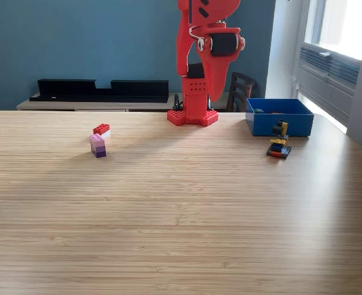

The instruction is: Grasp a lego block and put it in the bin.

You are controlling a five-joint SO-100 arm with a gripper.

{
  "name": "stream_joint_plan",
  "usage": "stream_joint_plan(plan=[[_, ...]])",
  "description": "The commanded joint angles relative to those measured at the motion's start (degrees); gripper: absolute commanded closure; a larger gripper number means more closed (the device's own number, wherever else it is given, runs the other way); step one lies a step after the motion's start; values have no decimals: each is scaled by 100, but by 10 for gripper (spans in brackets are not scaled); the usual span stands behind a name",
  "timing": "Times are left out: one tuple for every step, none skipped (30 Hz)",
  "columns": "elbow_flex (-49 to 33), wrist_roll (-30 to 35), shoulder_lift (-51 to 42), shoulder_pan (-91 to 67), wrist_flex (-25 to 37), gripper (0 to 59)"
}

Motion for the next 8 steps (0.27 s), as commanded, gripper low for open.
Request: stream_joint_plan(plan=[[-114, 35, 132, 308, -360, 585], [-88, 62, 132, 396, -431, 585], [-53, 88, 132, 492, -510, 585], [-18, 132, 132, 589, -589, 585], [18, 167, 132, 686, -677, 585], [62, 211, 132, 782, -756, 585], [97, 255, 132, 888, -835, 585], [132, 308, 132, 993, -905, 585]])
